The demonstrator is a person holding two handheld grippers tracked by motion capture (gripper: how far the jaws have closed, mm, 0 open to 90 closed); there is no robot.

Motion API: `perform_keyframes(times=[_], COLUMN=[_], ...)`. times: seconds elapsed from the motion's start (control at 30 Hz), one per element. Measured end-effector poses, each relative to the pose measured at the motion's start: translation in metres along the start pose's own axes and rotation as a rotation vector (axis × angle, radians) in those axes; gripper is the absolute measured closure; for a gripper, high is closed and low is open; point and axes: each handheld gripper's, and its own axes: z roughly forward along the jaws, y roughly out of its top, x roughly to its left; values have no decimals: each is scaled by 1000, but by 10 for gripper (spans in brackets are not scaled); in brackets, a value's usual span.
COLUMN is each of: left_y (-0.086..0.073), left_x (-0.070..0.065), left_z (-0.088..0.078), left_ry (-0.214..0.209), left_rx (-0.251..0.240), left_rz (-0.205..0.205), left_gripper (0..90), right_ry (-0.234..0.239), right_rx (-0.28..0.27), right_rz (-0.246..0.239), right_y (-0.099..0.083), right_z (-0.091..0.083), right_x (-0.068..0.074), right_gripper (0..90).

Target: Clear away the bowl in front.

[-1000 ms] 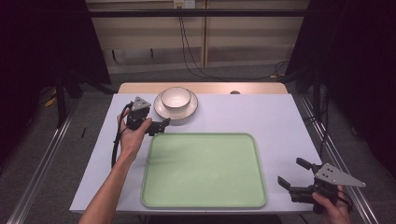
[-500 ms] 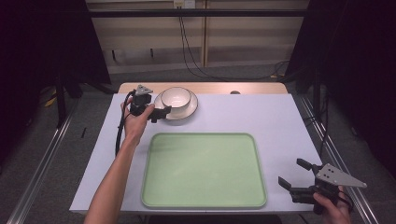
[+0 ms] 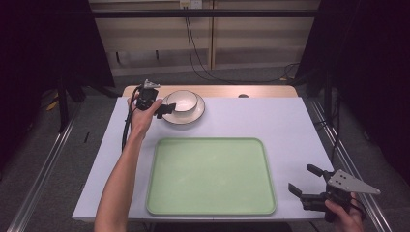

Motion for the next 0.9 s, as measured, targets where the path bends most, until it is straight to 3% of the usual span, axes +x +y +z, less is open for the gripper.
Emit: perform_keyframes(times=[0.13, 0.23, 0.43, 0.53, 0.7, 0.8, 0.9], left_y=[8, 9, 9, 10, 10, 9, 9], left_x=[2, 6, 15, 15, 10, 8, 9], left_z=[6, 14, 25, 32, 45, 51, 54], left_ry=[-5, 3, 30, 68, 75, 90, 110], left_rx=[9, 44, 102, 128, 169, 201, 194], left_rz=[13, -31, -53, -53, -32, -44, -70], left_gripper=[79, 81, 83, 78, 146, 162, 176], right_ry=[-2, 4, 6, 3, 7, 9, 4], right_rx=[1, 2, 3, 1, 4, 5, 10], right_rz=[2, 1, -11, -14, -12, -14, -11], right_y=[0, 0, 0, 0, 0, 0, 0], right_z=[-1, 0, 0, 1, 1, 0, -1], right_x=[0, 0, 1, 0, 0, 0, 1], right_gripper=[45, 45, 45, 45, 46, 46, 52])
